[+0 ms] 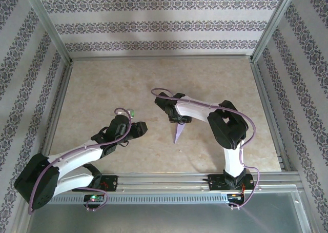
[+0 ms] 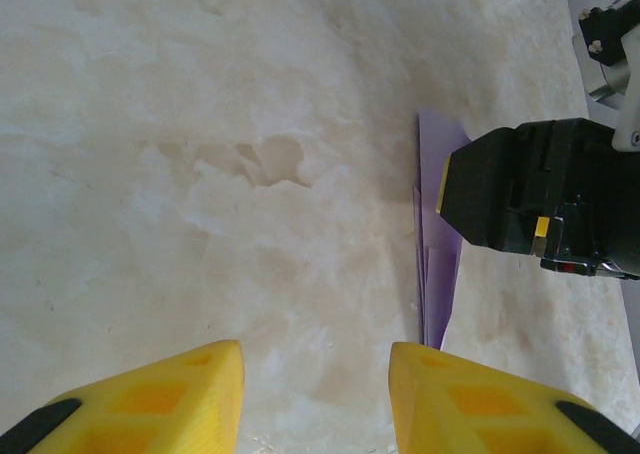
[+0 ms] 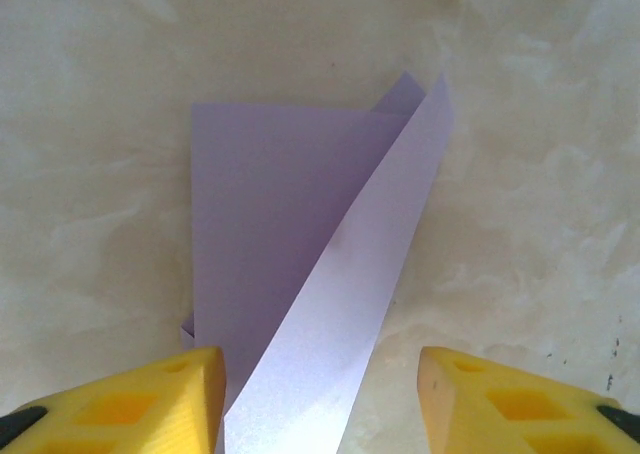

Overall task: Fold a paper plane with a square sheet of paper (fold left side to right side)
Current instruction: Pick up the paper plane at the center of the table.

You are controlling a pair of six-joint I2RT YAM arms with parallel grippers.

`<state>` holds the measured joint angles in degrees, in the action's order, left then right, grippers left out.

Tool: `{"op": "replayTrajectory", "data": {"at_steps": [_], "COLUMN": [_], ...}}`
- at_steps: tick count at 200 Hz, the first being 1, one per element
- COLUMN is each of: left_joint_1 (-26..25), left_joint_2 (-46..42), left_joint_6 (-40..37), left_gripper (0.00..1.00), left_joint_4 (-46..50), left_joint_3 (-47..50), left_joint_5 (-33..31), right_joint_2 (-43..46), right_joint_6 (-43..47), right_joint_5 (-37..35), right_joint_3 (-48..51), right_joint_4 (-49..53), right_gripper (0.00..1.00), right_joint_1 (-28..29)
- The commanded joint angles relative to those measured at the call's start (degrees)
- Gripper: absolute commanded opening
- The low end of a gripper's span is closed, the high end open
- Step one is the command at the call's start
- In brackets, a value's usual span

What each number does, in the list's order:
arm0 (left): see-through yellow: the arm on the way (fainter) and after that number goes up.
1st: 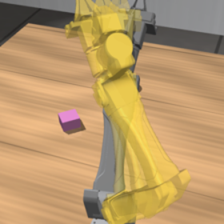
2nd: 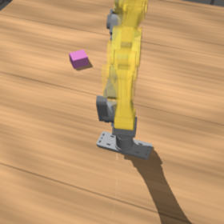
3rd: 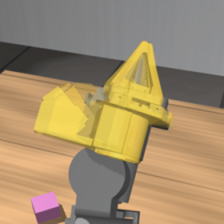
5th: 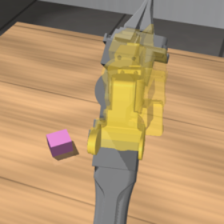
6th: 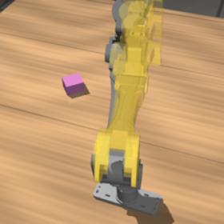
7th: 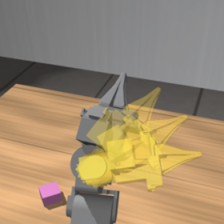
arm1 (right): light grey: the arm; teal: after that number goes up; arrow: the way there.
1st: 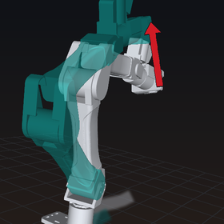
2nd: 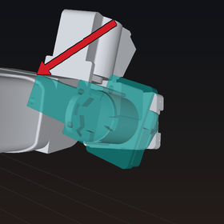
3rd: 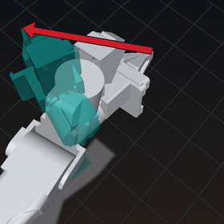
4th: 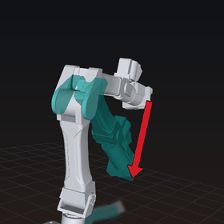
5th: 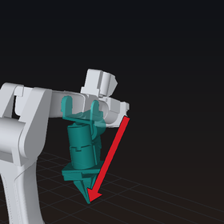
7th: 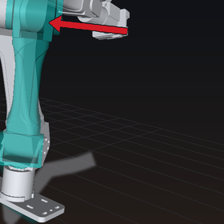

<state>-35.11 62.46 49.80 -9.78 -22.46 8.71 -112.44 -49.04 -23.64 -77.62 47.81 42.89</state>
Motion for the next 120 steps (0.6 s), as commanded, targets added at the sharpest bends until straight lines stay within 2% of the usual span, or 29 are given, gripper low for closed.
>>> {"op": "replayTrajectory", "data": {"at_steps": [1, 52, 89, 120], "left_joint_1": [1.0, 1.3, 1.8, 2.7], "left_joint_2": [-0.7, -1.1, -3.1, -5.0], "left_joint_6": [-0.2, -0.4, -0.6, 0.4], "left_gripper": [0.43, 0.42, 0.42, 0.43], "left_joint_4": [1.2, 1.9, 3.6, 1.6], "left_joint_3": [0.5, 0.2, -0.3, -0.2], "left_joint_5": [-1.0, -1.1, -2.0, -0.9], "right_joint_2": [0.9, 3.9, 12.8, 25.2], "right_joint_6": [-1.1, -1.9, -1.1, 3.3], "right_joint_5": [-1.5, -1.5, -1.3, 3.0], "right_joint_3": [1.6, 3.3, 6.3, 13.0], "right_joint_4": [0.8, 0.8, -1.1, -10.6], "right_gripper": [0.48, 0.31, 0.0, 0.0], "right_joint_1": [0.0, 0.0, 0.0, -1.0]}}
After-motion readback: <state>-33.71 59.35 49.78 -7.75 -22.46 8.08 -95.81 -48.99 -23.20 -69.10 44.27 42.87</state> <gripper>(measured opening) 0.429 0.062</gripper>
